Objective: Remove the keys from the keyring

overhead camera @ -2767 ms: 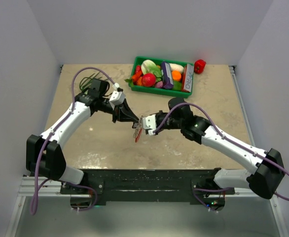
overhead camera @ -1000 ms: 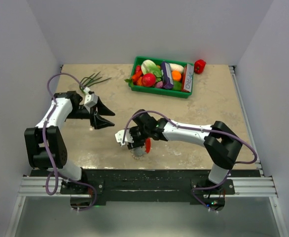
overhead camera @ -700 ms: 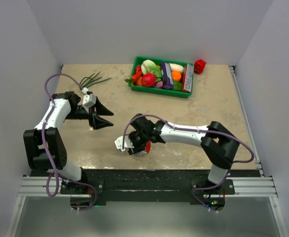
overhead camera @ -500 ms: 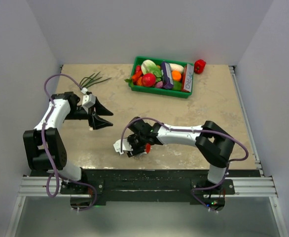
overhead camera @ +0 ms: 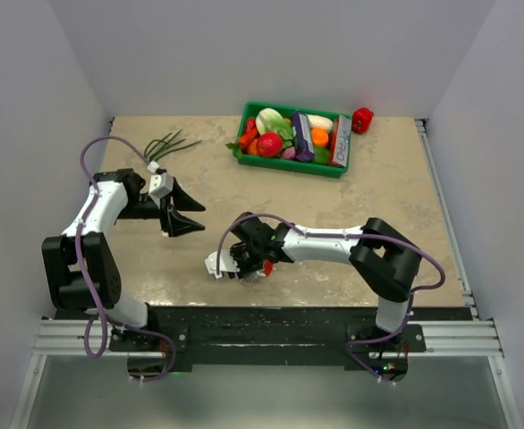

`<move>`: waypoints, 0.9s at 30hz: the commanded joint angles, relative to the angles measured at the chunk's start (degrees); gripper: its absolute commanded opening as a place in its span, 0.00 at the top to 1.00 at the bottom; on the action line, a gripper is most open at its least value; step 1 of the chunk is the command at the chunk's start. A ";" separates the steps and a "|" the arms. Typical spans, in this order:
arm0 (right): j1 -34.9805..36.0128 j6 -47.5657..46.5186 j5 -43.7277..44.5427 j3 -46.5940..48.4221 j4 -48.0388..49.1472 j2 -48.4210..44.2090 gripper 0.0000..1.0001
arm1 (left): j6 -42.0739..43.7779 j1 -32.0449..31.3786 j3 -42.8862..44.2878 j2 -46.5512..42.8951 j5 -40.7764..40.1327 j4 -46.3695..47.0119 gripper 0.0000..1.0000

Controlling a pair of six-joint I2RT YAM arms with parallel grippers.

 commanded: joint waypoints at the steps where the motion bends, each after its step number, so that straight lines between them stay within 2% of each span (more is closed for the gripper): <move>1: 0.15 -0.04 1.56 2.44 0.32 1.23 0.81 | 2.45 0.53 0.02 -1.76 7.82 -0.41 0.37; 4: 0.24 0.04 1.73 2.45 -0.11 1.41 0.89 | 2.89 0.62 -0.07 -1.76 7.38 -0.41 0.37; 6: 0.24 0.30 1.65 2.45 0.06 0.80 1.00 | 2.98 0.53 0.01 -1.76 7.38 -0.41 0.37; 17: 0.06 1.71 -1.26 5.52 -3.98 -4.12 1.00 | 0.08 0.53 3.00 0.08 6.32 -0.41 0.37; 21: -0.46 1.54 1.38 5.70 -3.28 -5.01 0.85 | -0.09 0.62 3.18 0.34 6.41 -0.32 0.37; 27: -1.17 -0.13 3.05 3.94 -1.87 -4.13 0.83 | 0.34 0.62 2.57 -0.44 6.24 -0.41 0.37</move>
